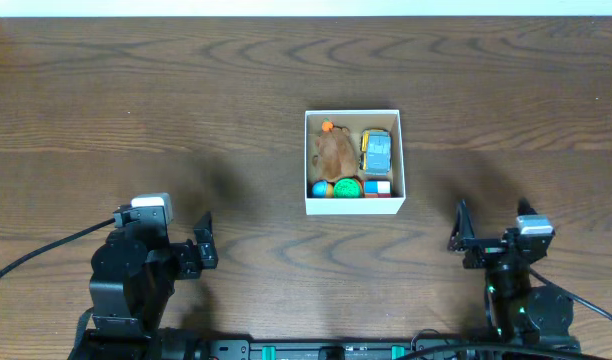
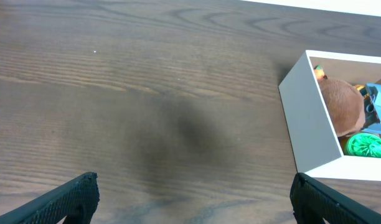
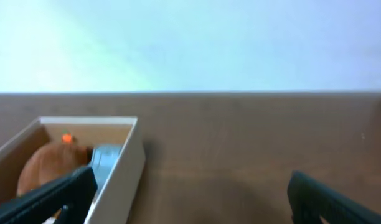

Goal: Pack container

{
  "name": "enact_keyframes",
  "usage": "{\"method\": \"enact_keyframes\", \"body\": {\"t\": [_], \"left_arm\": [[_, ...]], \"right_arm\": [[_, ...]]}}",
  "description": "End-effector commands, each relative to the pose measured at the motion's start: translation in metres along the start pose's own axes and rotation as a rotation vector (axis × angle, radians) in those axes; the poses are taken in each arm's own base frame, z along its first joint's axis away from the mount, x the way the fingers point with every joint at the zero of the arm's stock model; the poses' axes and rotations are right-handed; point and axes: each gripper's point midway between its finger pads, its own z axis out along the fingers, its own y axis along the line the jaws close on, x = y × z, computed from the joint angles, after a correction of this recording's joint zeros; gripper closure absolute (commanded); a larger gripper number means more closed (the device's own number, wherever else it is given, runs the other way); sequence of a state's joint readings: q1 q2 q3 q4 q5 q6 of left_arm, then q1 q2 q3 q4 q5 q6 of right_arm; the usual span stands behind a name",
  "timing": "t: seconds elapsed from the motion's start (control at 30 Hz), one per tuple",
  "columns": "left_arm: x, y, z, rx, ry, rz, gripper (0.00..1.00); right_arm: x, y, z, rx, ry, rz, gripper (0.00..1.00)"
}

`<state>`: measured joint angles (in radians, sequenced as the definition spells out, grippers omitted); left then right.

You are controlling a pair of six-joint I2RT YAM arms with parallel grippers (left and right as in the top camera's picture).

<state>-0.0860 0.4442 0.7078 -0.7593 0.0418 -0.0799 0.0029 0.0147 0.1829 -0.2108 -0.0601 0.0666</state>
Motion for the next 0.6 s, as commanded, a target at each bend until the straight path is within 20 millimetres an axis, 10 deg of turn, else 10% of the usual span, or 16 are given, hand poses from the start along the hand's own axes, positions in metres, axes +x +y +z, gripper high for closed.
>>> {"method": "enact_keyframes", "body": {"t": [0.0,0.57], "left_arm": [[-0.001,0.001,-0.001,-0.007,-0.005,-0.014,0.02],[-0.001,0.001,-0.001,-0.007,-0.005,-0.014,0.02]], "right_arm": [[0.012,0.003,0.007,-0.025,-0.029,-0.051,0.01],[0.049,-0.012,0.015,0.051,0.03,-0.045,0.01]]}}
